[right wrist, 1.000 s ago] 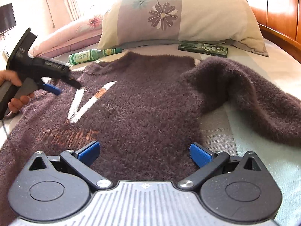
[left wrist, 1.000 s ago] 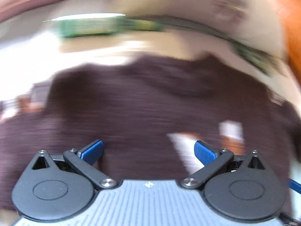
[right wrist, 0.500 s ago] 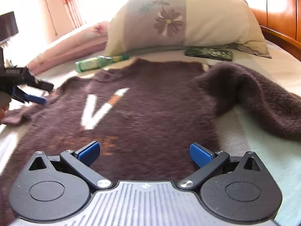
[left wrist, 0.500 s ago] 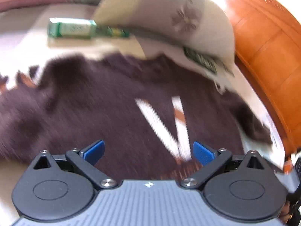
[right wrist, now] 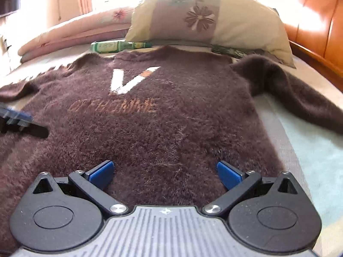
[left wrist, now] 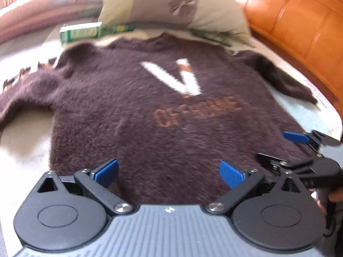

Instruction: Fold clothes

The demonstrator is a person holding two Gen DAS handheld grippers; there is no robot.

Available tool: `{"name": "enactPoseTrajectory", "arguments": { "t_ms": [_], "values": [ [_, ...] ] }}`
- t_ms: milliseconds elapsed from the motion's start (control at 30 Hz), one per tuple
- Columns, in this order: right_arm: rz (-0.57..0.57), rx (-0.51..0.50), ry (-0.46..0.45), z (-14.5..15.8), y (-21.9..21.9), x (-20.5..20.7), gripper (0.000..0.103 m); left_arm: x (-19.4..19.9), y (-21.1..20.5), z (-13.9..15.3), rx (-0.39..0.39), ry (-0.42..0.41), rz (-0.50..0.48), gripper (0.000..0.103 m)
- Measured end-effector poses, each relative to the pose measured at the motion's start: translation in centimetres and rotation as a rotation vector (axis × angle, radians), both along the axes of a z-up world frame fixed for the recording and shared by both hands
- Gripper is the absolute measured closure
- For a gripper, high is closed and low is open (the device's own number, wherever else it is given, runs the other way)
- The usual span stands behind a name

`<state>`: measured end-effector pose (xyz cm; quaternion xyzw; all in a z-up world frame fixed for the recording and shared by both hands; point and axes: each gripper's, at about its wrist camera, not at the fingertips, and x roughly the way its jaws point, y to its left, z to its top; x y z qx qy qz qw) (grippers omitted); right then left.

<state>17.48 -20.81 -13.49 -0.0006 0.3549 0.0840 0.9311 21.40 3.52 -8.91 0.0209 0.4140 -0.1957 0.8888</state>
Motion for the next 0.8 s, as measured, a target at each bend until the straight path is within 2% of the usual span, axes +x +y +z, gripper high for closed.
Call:
{"name": "enactPoseTrajectory", "arguments": {
  "t_ms": [100, 167, 267, 333, 500, 533, 700, 800],
  "values": [
    [-0.011, -0.02, -0.002, 0.0, 0.3, -0.5, 0.0, -1.2, -0.8, 0.4, 0.034, -0.088, -0.037, 0.002],
    [-0.027, -0.022, -0.006, -0.1, 0.5, -0.7, 0.0, -0.9, -1.4, -0.1, 0.058, -0.085, -0.048, 0.002],
    [-0.03, -0.02, -0.023, -0.3, 0.5, -1.1, 0.0, 0.1, -1.5, -2.0, 0.06, 0.021, -0.006, 0.001],
    [-0.028, -0.02, -0.034, -0.4, 0.5, -1.3, 0.0, -0.8, -1.0, -2.2, 0.025, -0.013, -0.002, 0.001],
    [-0.017, -0.036, -0.009, 0.0, 0.5, -1.5, 0.0, -1.4, 0.4, -1.2, -0.021, 0.002, -0.044, 0.001],
    [-0.017, -0.036, 0.0, 0.2, 0.5, -1.7, 0.0, -1.2, 0.8, -0.9, -0.035, -0.007, -0.049, 0.001],
    [-0.032, -0.035, -0.007, 0.0, 0.5, -2.5, 0.0, 2.4, 2.3, 1.8, -0.009, -0.095, -0.045, 0.001],
    [-0.043, -0.05, -0.003, 0.0, 0.8, -2.4, 0.0, 6.1, 3.3, 4.0, -0.01, -0.181, -0.03, 0.001]
  ]
}}
